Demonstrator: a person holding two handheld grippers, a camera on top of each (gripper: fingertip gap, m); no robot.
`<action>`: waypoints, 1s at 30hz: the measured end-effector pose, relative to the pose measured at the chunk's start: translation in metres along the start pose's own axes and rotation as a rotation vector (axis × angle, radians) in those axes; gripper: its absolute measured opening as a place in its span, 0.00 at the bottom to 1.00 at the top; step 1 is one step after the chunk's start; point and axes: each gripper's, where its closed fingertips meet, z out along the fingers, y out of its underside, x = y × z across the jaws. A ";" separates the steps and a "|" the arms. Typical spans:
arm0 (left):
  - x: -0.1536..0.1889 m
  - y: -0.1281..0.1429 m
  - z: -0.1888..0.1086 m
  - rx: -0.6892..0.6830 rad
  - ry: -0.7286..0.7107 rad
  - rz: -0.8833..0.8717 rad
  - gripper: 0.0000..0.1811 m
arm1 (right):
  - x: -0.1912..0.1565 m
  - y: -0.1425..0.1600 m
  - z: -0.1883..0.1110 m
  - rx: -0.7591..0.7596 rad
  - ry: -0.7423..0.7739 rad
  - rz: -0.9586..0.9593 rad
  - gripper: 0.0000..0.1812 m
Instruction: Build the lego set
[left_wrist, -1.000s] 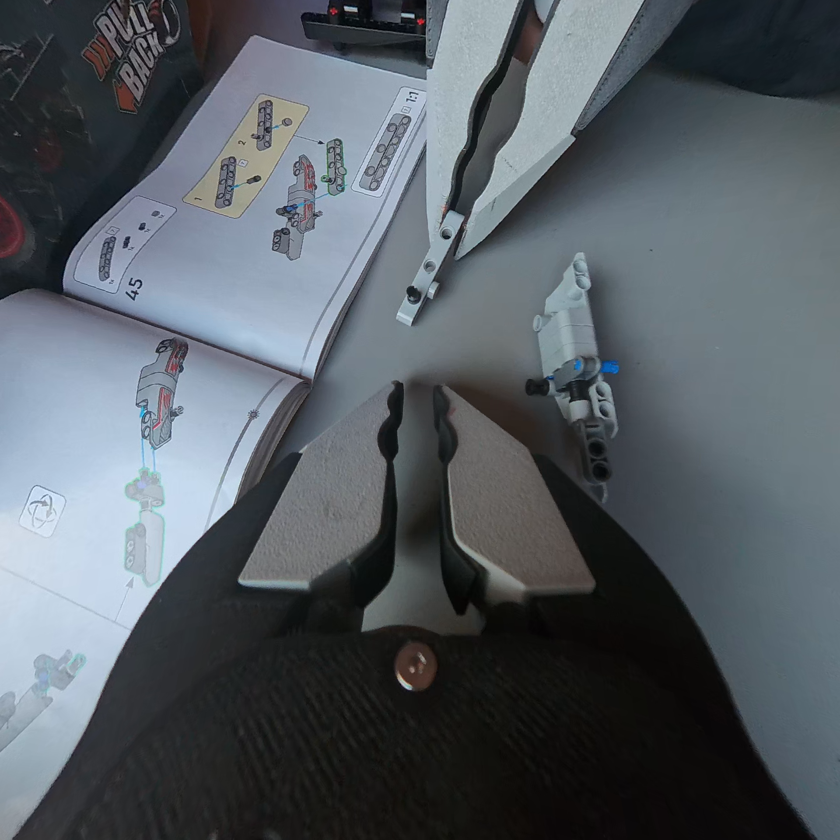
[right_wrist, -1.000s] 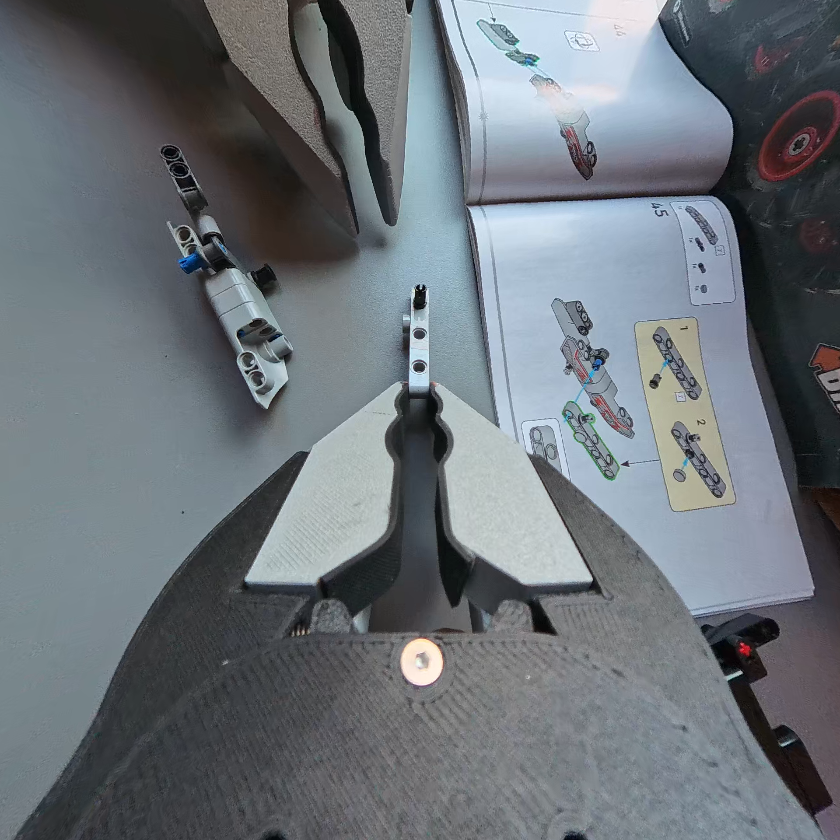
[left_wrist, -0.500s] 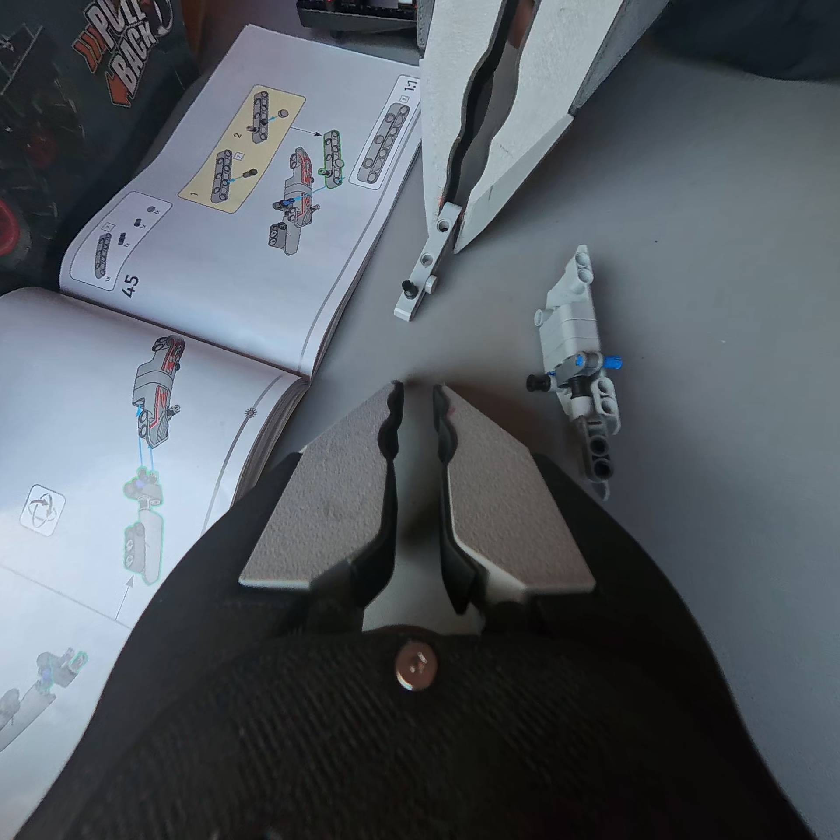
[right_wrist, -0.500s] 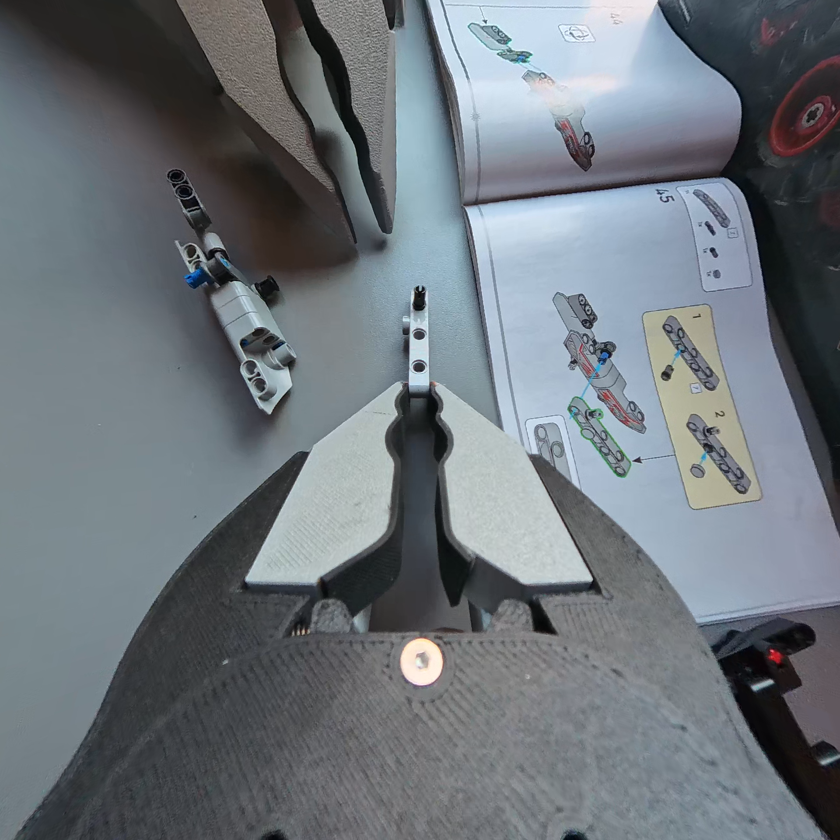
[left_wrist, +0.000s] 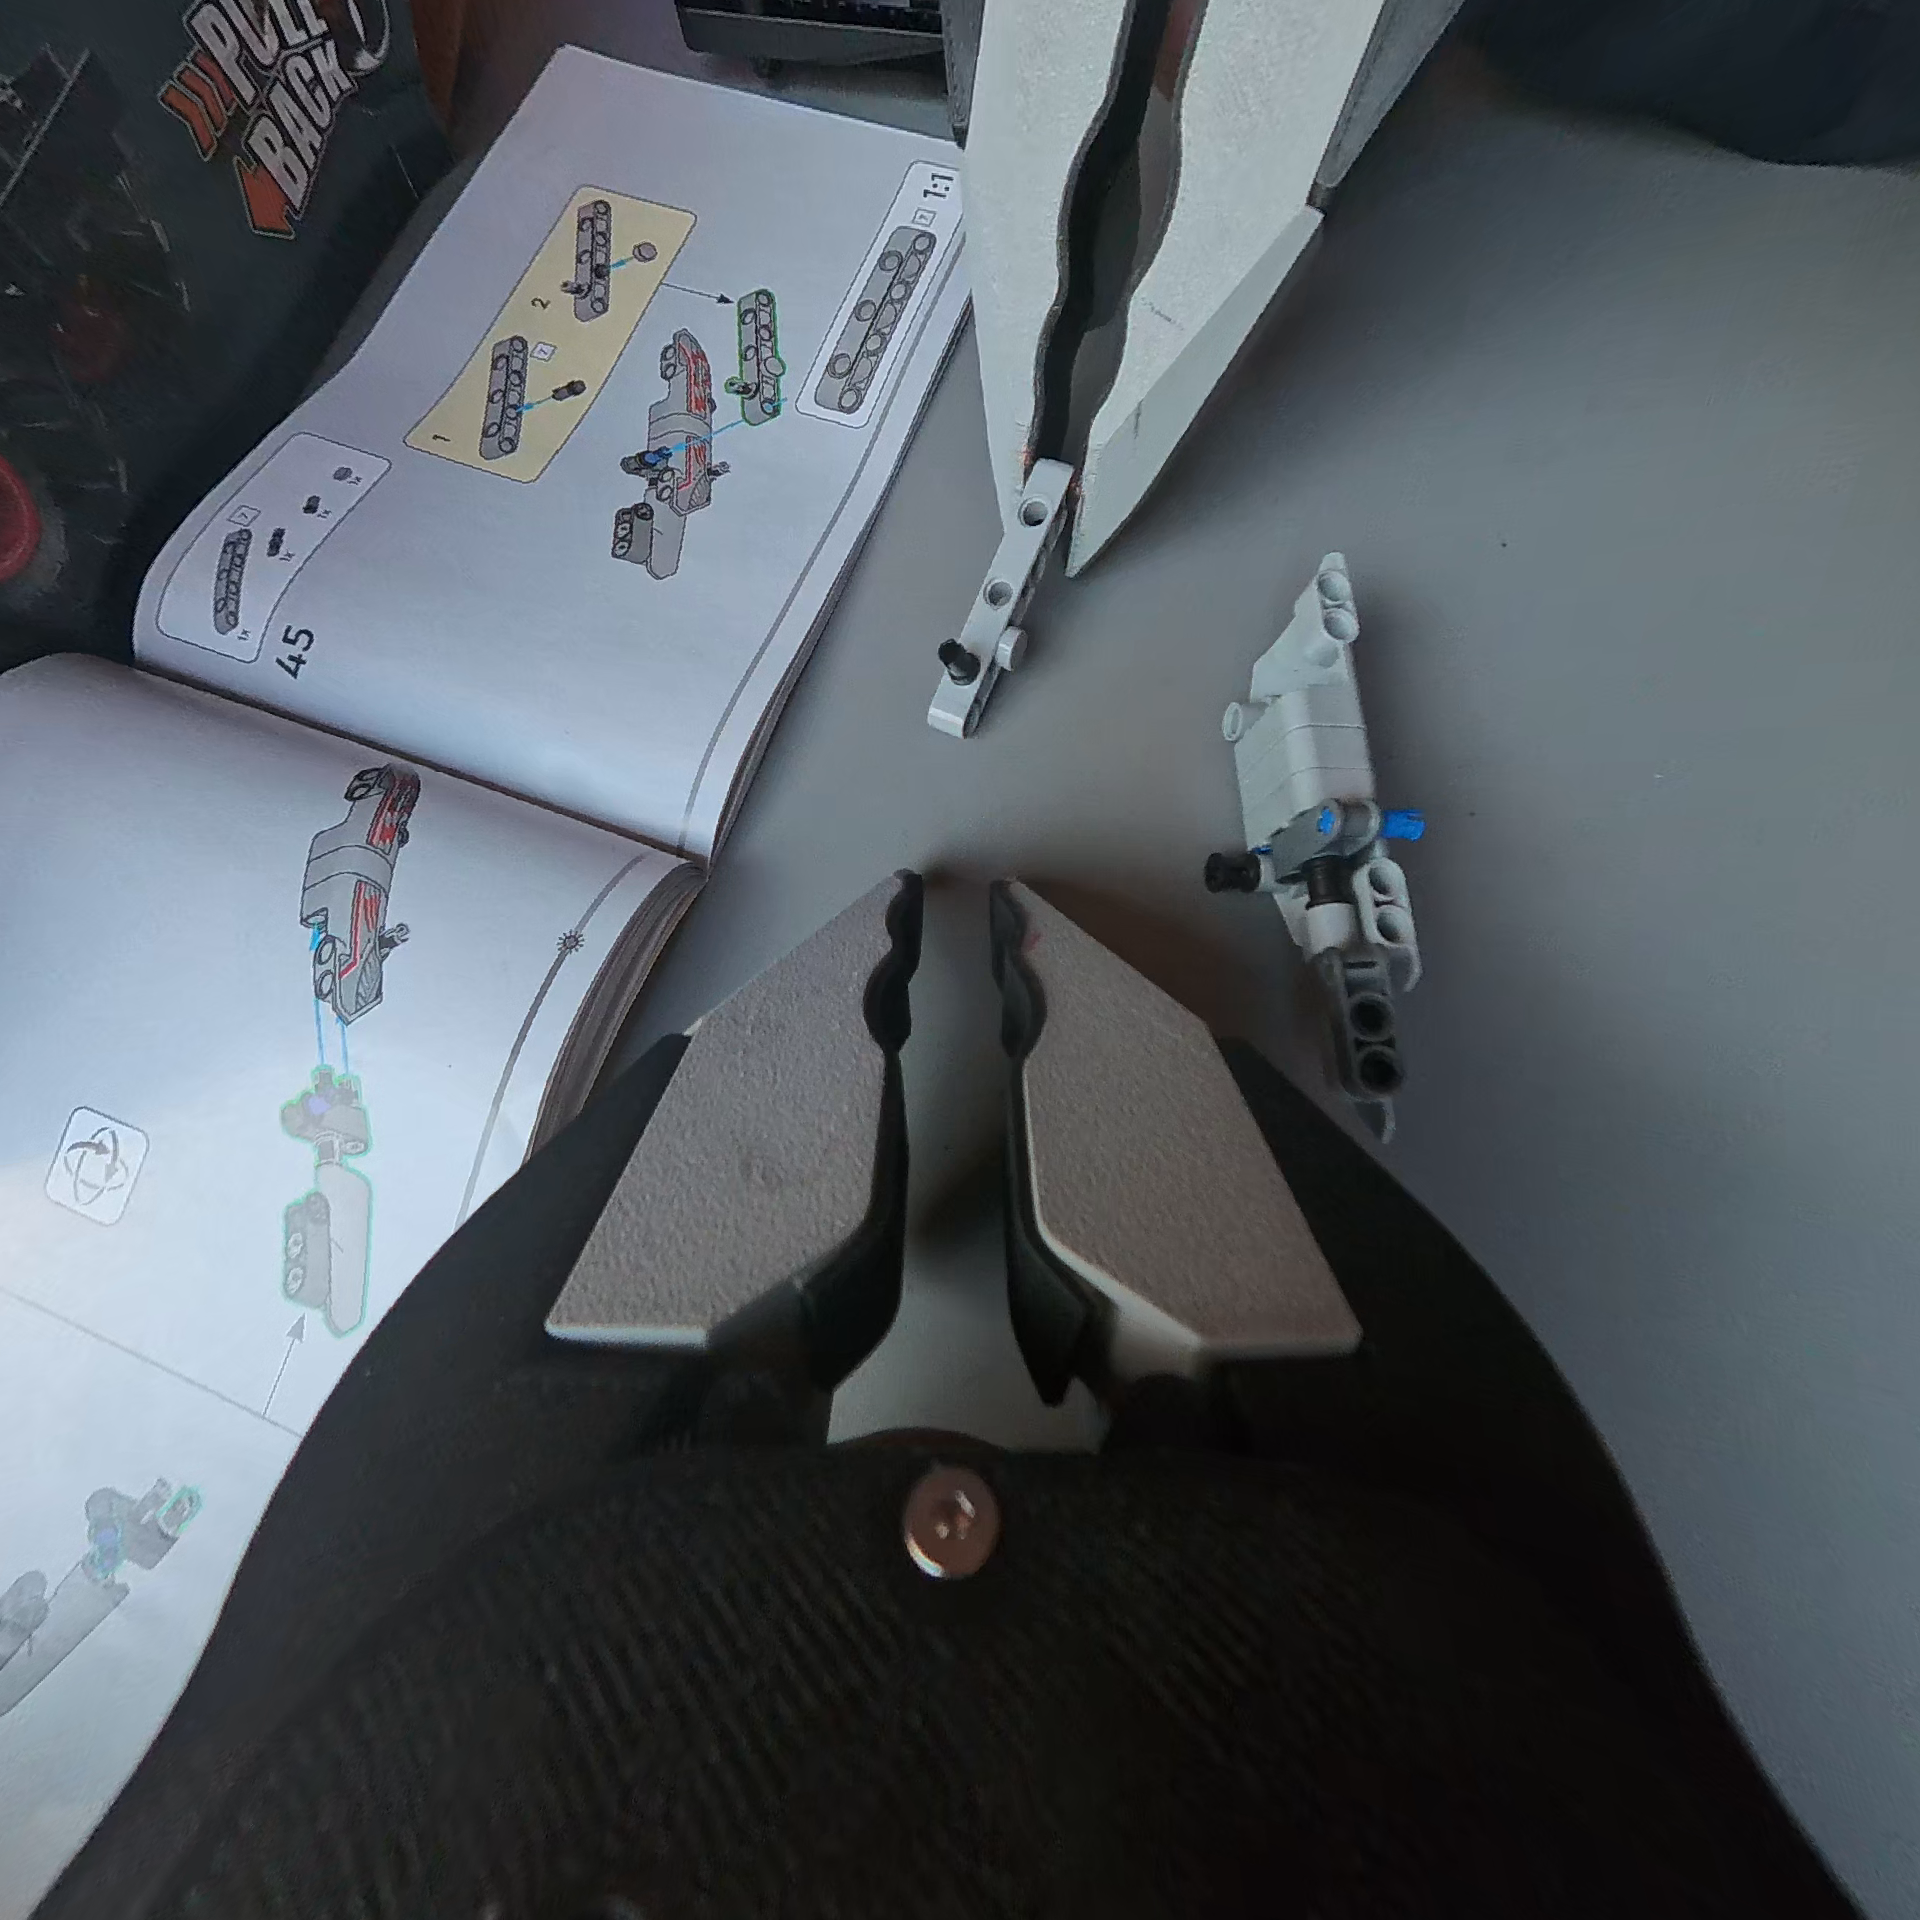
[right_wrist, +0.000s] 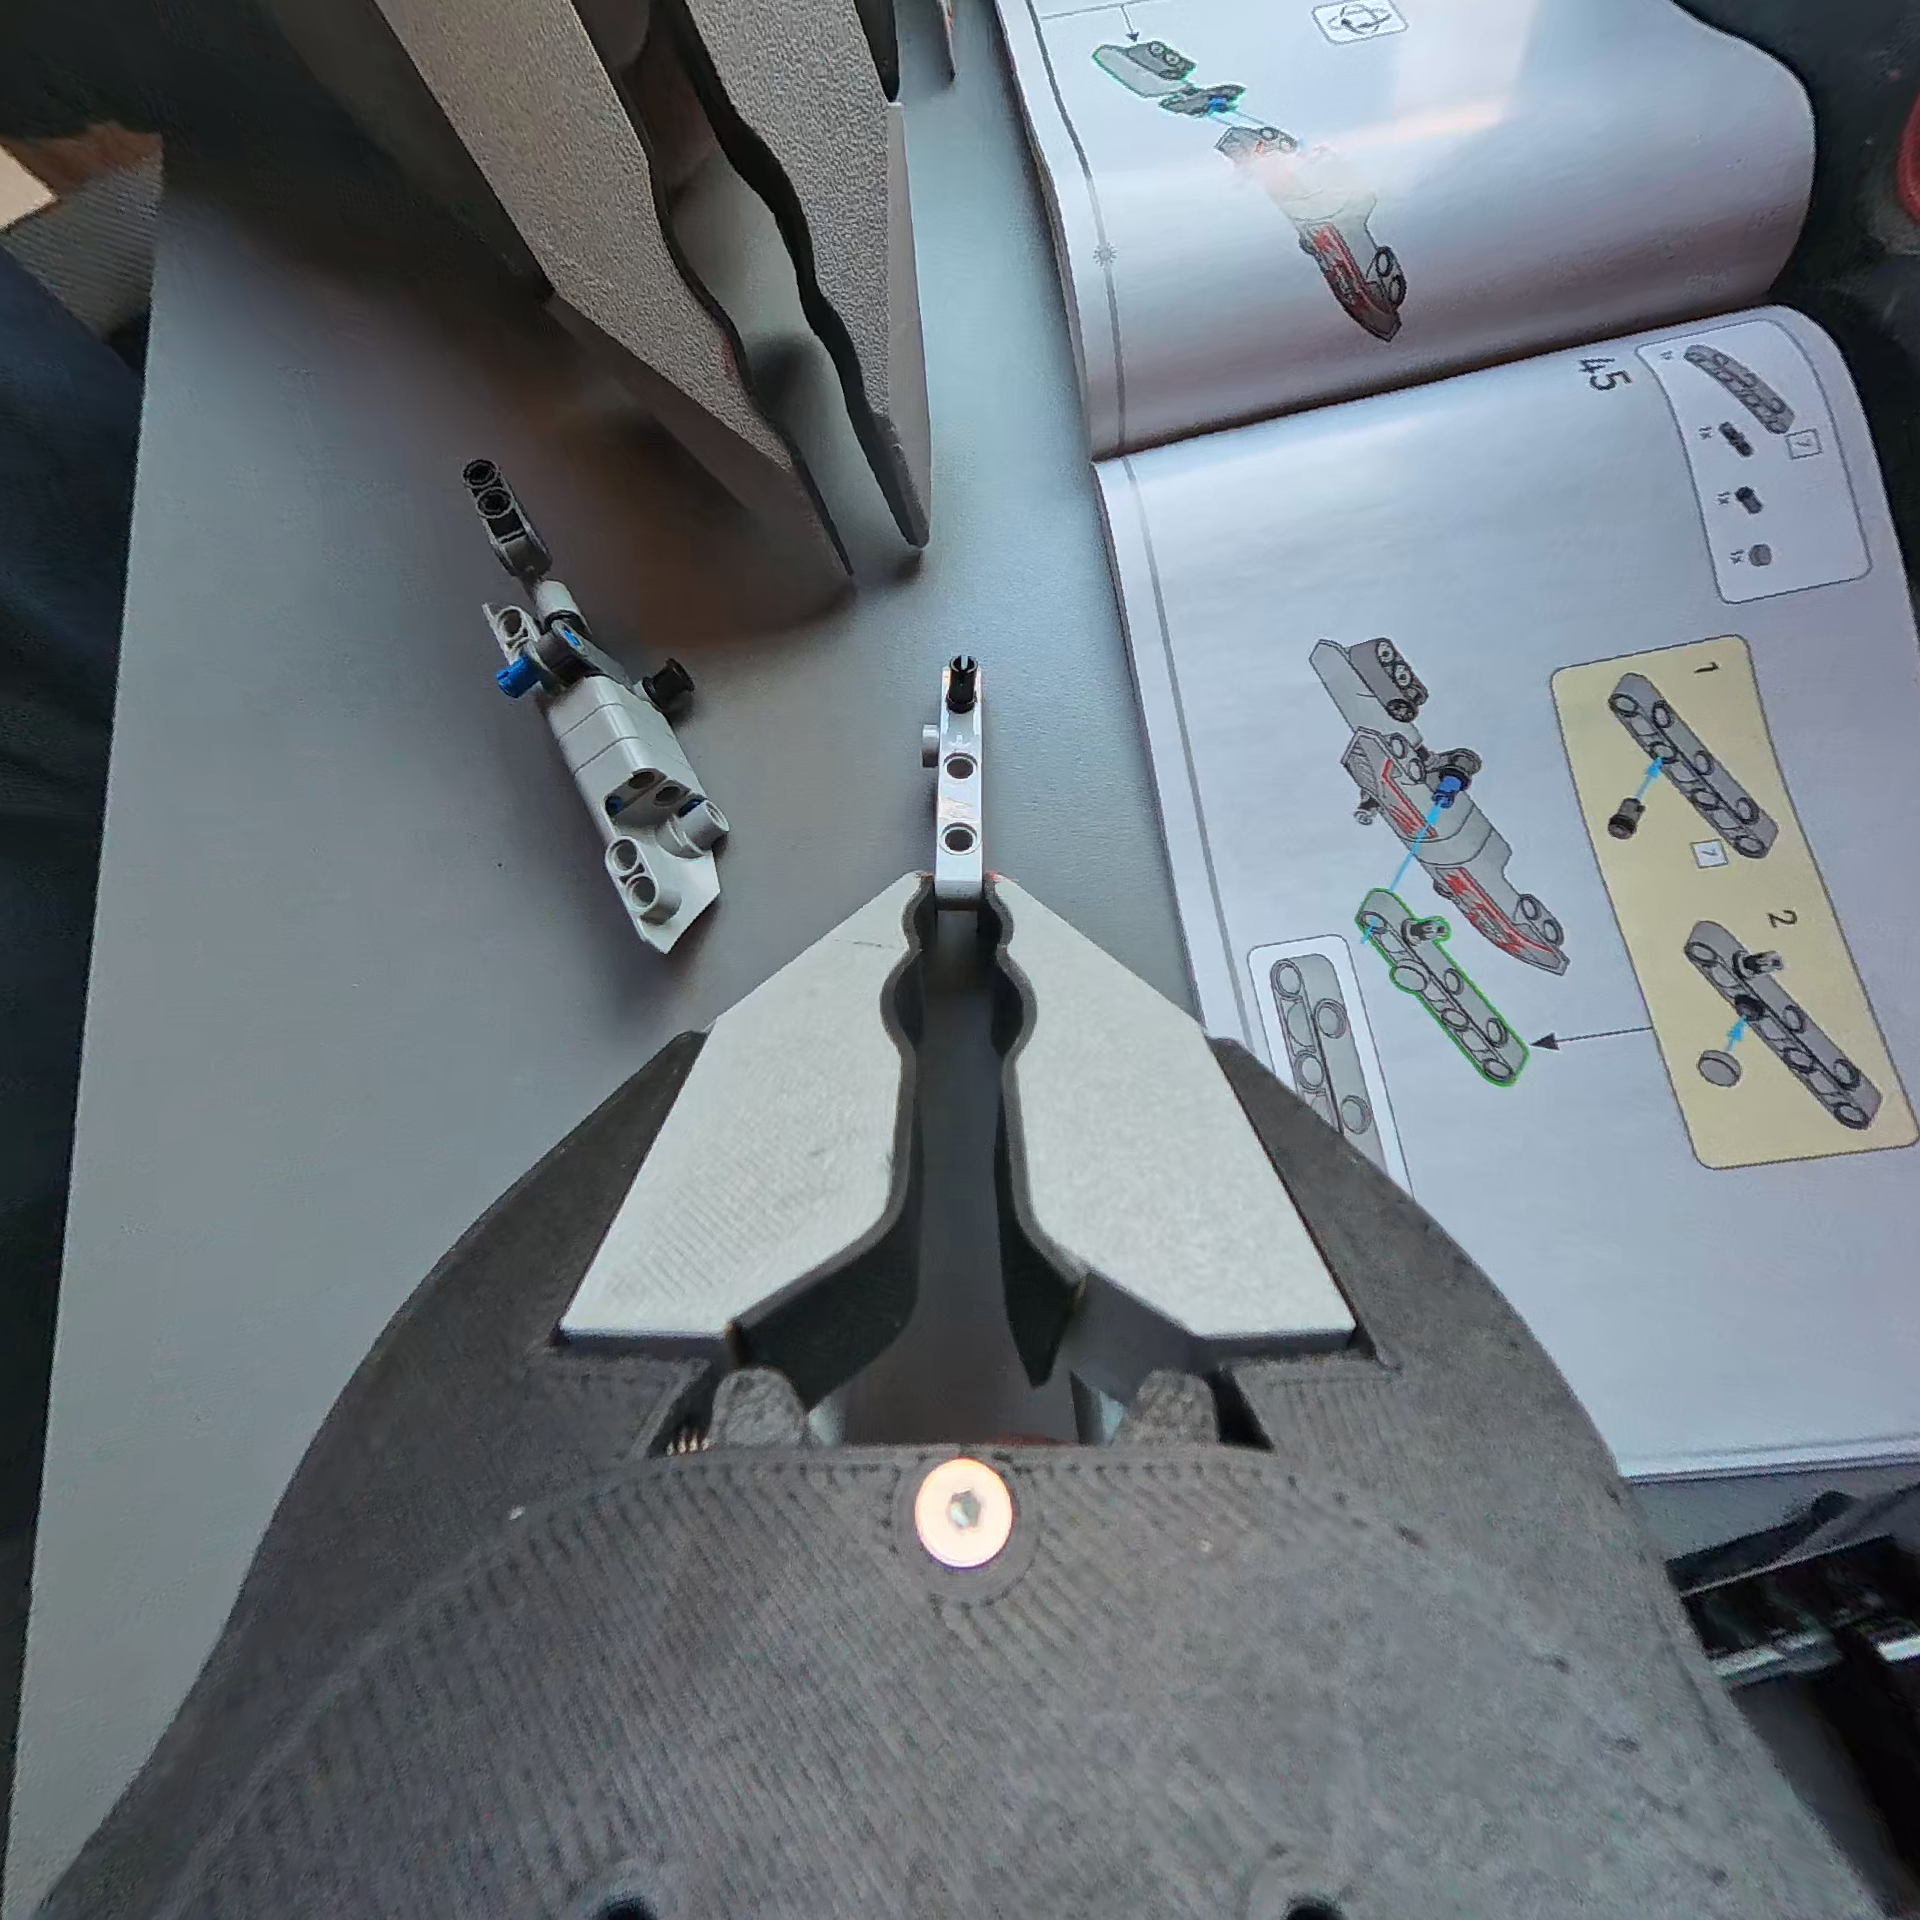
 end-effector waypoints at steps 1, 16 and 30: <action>0.000 0.000 0.000 0.000 0.000 0.000 0.05 | -0.001 0.000 0.000 0.000 -0.008 0.009 0.03; 0.000 -0.001 -0.001 0.011 0.005 -0.002 0.05 | -0.011 -0.014 -0.008 0.072 -0.058 -0.001 0.02; 0.000 0.002 -0.003 0.006 0.001 -0.001 0.05 | -0.002 0.001 -0.032 0.004 0.058 -0.113 0.02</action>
